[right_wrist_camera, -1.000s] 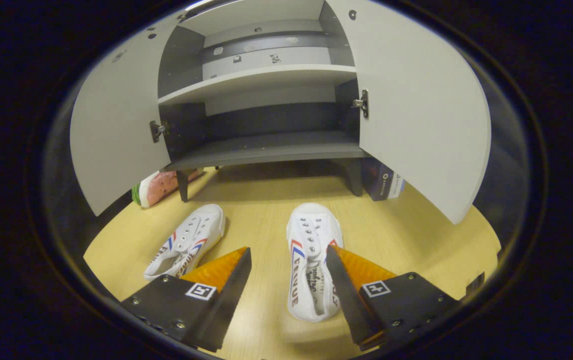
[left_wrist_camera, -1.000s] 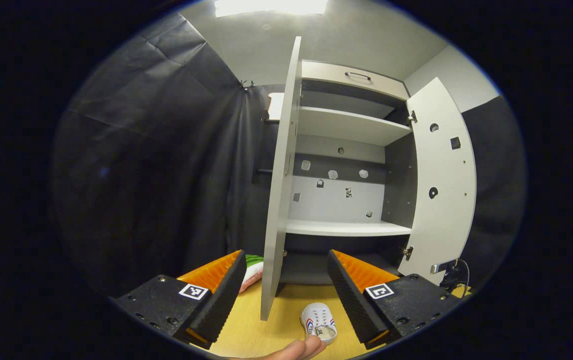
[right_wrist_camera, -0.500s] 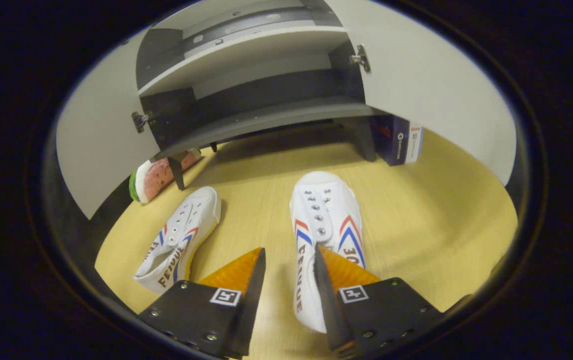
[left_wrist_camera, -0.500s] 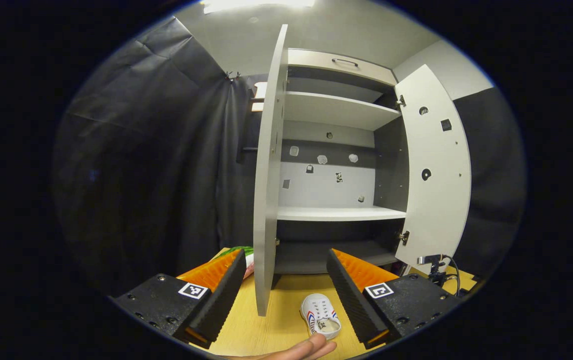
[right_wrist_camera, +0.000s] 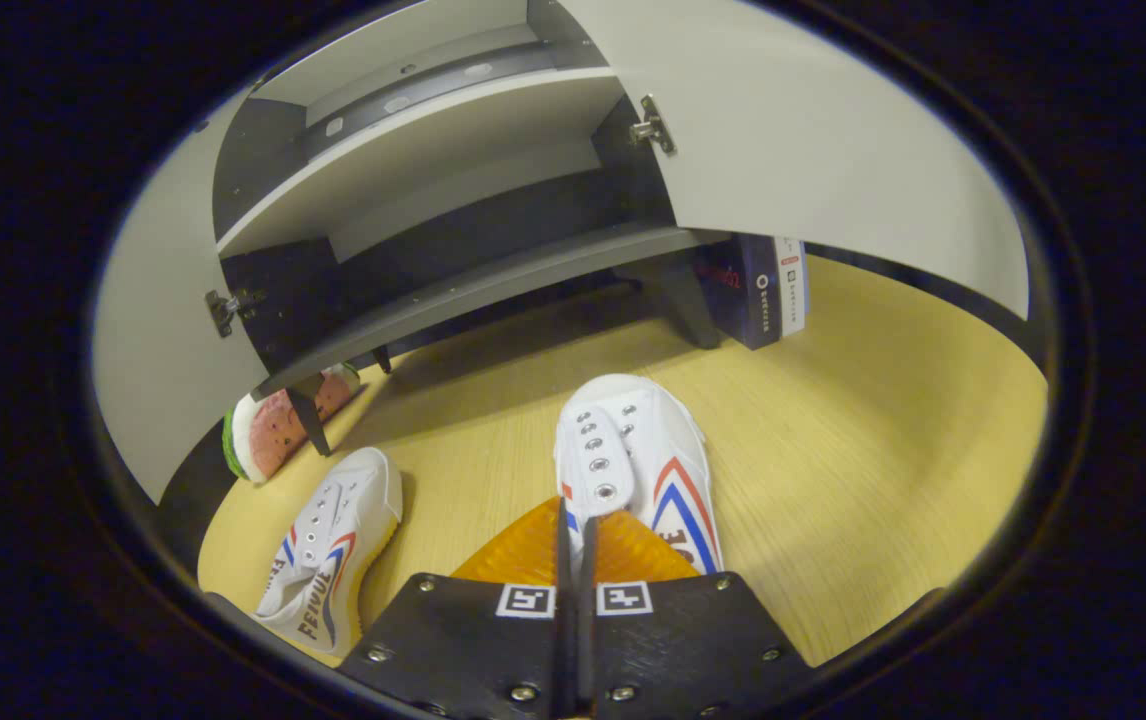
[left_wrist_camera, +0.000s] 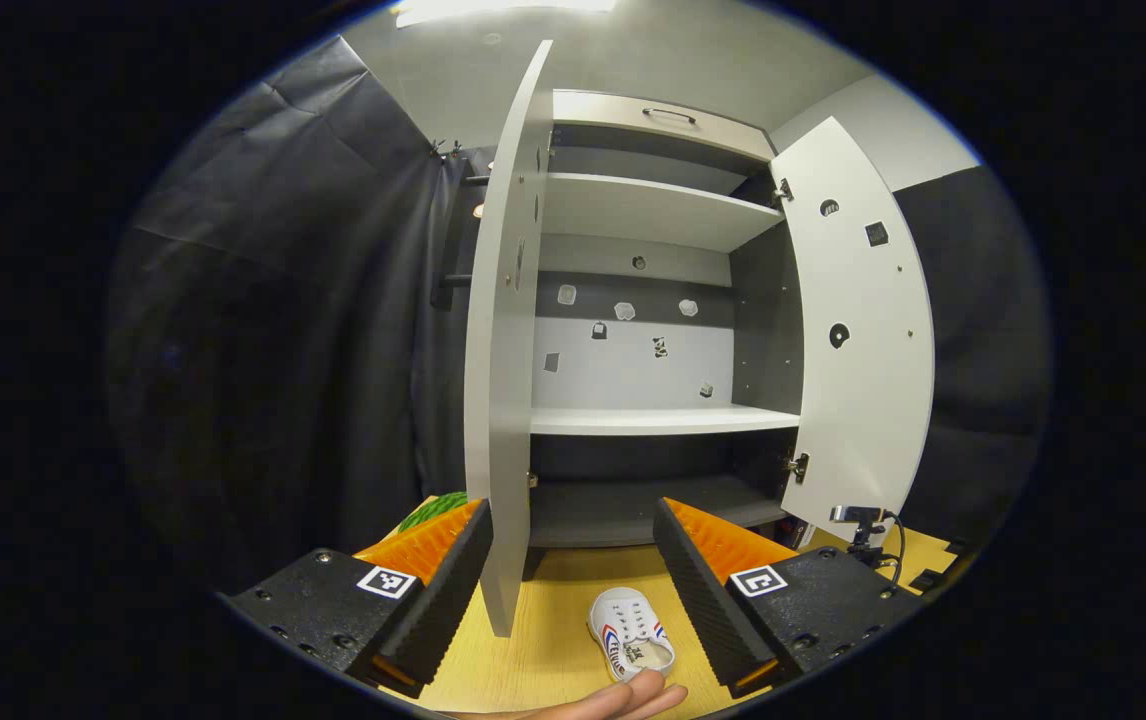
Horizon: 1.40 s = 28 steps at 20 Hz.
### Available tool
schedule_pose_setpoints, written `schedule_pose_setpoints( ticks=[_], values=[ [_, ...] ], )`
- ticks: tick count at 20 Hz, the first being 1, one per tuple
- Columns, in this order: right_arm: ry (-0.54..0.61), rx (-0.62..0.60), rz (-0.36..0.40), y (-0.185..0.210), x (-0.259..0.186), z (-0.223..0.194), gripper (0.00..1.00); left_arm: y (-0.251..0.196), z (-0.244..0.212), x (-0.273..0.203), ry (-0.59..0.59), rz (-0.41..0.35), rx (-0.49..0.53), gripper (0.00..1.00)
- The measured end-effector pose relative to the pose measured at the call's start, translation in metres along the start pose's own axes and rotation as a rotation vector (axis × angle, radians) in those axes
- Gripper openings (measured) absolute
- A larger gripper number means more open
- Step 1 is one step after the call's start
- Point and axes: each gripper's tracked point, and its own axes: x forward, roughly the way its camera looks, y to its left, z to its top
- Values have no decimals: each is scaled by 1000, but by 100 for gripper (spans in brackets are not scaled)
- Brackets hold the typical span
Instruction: Grab one shoe with the right hand and put it into the shoe cabinet, grab the other shoe with the left hand and put it into the shoe cabinet; then close the right door with the right hand and the left door with the left hand.
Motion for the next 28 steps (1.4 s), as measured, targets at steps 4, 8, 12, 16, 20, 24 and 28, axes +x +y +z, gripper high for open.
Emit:
schedule_pose_setpoints(
  ticks=[4,8,12,16,20,24,28],
  values=[
    [-88,30,62,2,-16,16,1,-4,-2,-3,1,-16,19,98],
    [-145,10,115,17,-49,33,0,-2,-7,-4,13,-8,27,99],
    [-231,-82,161,42,-93,73,1,3,-10,-4,21,7,11,98],
    [-325,-147,192,68,-141,120,1,3,-5,-10,-4,-6,9,99],
    [-389,-248,162,84,-179,167,1,1,0,-15,-16,-12,19,98],
    [-429,-311,185,102,-210,220,1,-4,3,-18,-34,-35,7,98],
    [-469,-385,193,125,-228,285,1,-7,14,-15,-53,-41,-13,98]
  ],
)
